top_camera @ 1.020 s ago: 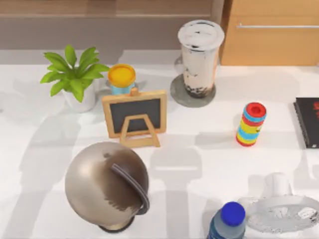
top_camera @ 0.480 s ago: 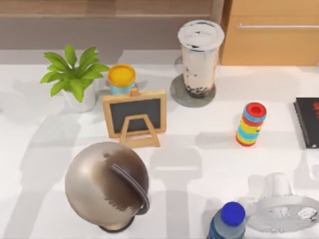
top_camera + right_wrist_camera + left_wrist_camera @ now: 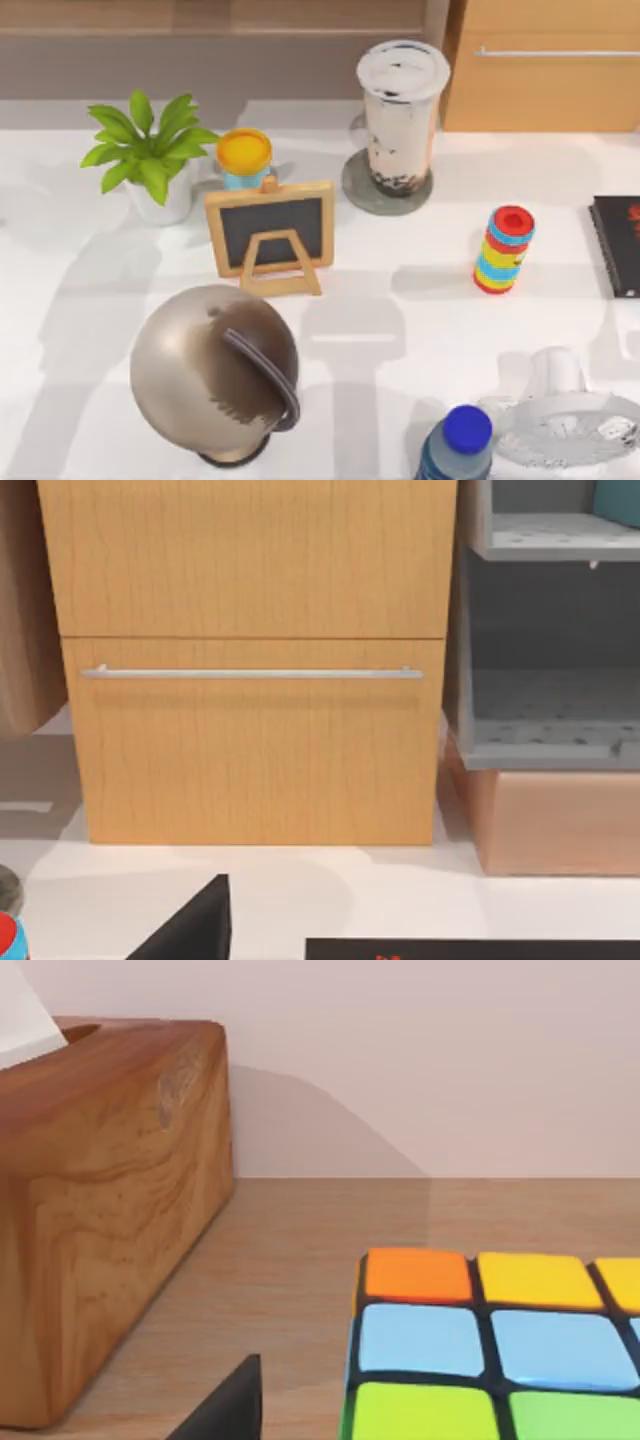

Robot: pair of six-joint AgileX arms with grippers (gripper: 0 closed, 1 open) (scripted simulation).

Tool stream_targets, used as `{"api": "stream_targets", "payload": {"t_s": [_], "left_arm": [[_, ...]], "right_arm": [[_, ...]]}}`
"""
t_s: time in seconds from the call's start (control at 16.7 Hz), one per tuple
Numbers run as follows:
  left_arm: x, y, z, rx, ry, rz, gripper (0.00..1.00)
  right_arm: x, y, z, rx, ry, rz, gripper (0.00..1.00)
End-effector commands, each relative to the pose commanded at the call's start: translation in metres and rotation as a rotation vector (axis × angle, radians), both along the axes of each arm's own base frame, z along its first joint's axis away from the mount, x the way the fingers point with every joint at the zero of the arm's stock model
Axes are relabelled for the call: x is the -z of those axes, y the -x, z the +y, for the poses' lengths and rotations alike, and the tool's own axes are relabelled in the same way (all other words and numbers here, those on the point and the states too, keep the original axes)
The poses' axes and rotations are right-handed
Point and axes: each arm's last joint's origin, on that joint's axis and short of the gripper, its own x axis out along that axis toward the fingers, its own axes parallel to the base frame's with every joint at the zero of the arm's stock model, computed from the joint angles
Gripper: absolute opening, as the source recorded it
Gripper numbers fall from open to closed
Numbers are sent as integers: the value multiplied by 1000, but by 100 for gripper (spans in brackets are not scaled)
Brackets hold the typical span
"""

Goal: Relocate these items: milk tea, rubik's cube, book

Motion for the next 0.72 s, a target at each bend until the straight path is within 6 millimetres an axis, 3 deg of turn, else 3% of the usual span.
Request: {"api": "stream_targets", "payload": {"t_s": [0.42,0.72], "left_arm": [[0,1,-1,2,0,0,100],[-1,14,0,0,0,0,100]], "right_arm": [[0,0,0,0,0,0,100],[0,0,0,0,0,0,100]]}}
